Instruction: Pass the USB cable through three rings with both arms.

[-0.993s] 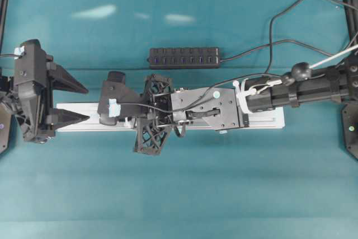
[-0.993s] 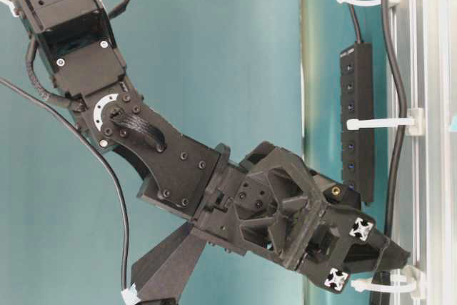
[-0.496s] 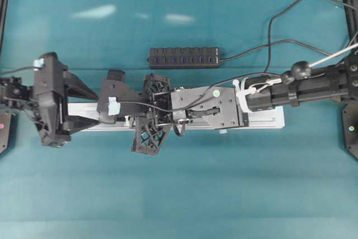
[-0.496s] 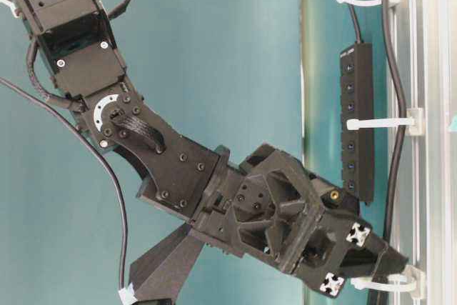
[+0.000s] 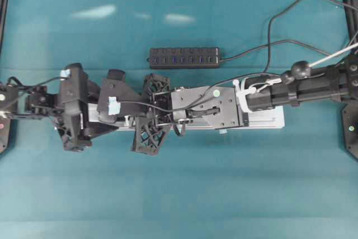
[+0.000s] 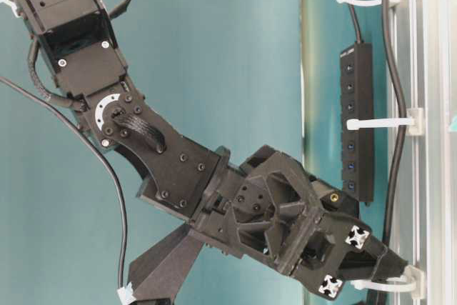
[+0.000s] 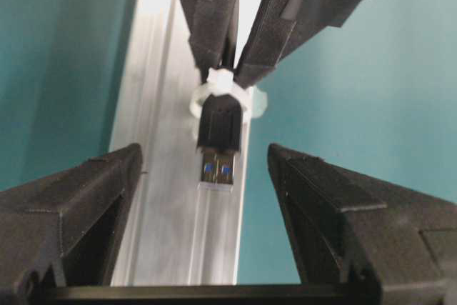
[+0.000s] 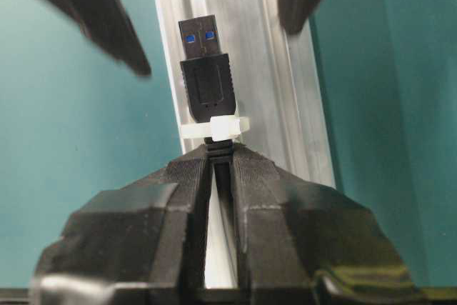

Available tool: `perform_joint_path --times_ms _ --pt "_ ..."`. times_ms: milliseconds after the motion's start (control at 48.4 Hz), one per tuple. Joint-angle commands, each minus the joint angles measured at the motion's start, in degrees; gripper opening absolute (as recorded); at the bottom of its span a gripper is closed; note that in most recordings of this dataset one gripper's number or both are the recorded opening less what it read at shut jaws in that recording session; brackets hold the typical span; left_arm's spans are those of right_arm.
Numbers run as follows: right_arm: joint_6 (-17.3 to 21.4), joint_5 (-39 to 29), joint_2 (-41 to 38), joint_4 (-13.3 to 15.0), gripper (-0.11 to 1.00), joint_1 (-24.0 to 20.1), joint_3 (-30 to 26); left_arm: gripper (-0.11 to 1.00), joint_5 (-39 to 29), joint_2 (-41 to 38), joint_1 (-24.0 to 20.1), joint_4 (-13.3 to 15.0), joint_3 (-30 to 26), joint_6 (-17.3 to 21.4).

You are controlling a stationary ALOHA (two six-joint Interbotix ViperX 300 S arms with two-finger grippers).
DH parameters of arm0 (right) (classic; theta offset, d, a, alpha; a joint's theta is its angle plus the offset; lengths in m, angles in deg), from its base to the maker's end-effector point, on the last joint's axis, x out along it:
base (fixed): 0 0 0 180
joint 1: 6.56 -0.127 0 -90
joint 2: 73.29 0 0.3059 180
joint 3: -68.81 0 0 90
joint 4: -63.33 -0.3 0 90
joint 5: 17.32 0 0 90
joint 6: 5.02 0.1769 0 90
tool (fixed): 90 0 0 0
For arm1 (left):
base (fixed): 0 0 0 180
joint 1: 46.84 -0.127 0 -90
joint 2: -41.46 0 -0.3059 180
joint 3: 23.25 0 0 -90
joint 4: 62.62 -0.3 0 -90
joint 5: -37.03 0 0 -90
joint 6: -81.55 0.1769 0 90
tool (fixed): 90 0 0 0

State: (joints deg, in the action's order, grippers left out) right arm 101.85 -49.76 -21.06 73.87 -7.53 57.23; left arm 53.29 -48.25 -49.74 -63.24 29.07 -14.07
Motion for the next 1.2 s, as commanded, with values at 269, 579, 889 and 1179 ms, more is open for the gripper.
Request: perform_joint_path --times_ms 269,579,889,1179 --pt "0.53 0.35 0.70 -0.44 -0.09 -0.09 -0.26 0.75 0.44 -1.85 0.09 -0.09 -2.20 -0.18" --pt "0.53 0.26 0.79 -0.53 -0.09 -0.18 -0.26 0.24 0.79 -2.02 0.62 -0.09 -2.55 0.70" --pt "0.44 0.62 0.79 -1.32 -0.09 -0.35 -0.26 0.22 0.70 -2.02 0.70 -0.09 -2.55 0.97" --pt "0.53 0.18 0.88 -1.32 -0.04 -0.88 -0.26 0.22 0.35 -1.67 0.79 -0.09 -2.11 0.62"
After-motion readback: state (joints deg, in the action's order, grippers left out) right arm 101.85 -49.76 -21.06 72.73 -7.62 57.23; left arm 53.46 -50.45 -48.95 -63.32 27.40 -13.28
